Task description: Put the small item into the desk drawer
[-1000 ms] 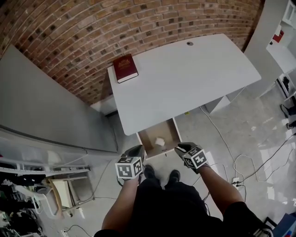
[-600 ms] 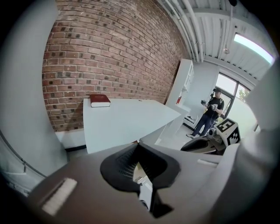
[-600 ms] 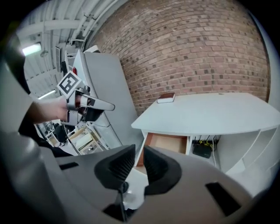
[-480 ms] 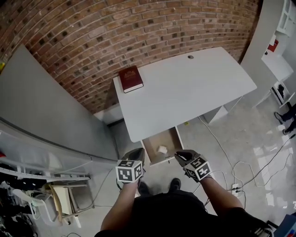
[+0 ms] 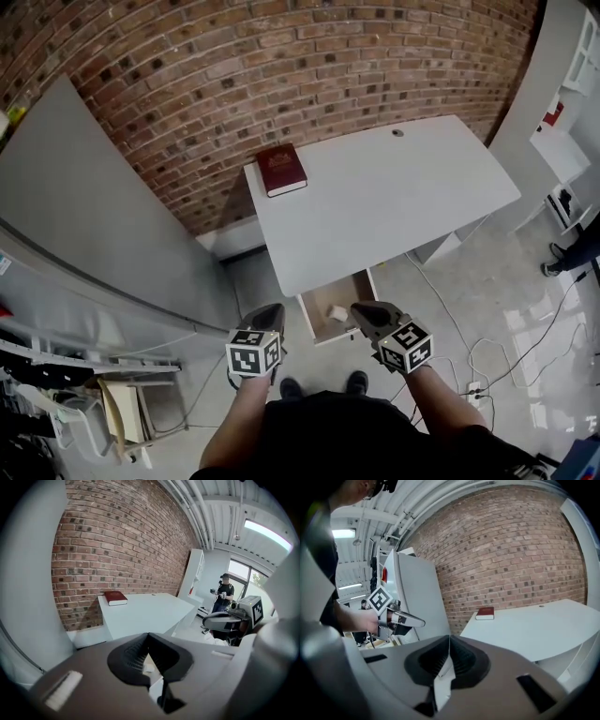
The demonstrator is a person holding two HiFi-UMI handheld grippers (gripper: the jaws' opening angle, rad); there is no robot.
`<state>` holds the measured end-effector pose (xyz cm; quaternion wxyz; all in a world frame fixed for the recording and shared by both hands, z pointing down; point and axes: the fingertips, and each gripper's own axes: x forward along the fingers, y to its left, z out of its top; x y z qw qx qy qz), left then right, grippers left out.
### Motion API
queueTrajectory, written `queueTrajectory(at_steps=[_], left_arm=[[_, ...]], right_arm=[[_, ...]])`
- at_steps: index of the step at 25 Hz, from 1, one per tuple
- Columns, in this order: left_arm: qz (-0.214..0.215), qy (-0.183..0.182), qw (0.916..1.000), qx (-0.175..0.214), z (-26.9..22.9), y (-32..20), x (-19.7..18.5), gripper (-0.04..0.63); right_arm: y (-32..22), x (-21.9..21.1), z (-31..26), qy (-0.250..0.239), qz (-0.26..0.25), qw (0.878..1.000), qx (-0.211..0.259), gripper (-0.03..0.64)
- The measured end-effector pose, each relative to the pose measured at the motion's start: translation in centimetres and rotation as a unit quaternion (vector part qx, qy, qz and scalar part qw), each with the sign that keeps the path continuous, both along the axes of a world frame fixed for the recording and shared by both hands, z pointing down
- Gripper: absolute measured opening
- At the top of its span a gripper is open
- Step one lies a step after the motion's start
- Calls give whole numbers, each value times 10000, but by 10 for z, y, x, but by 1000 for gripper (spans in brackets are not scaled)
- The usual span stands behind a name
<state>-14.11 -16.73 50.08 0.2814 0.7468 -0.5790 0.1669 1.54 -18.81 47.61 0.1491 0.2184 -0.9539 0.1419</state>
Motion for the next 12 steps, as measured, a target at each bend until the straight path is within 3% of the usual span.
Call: queueTrajectory(at_steps=[6, 12], left_arm=[[-38, -2, 9993, 378, -31, -8, -30, 12], [9, -138, 9963, 844, -75, -21, -55, 12]], right_arm=[[6, -21, -35, -270, -145, 9991, 283, 14], [-1, -26, -64, -334, 45, 9981, 521, 14]])
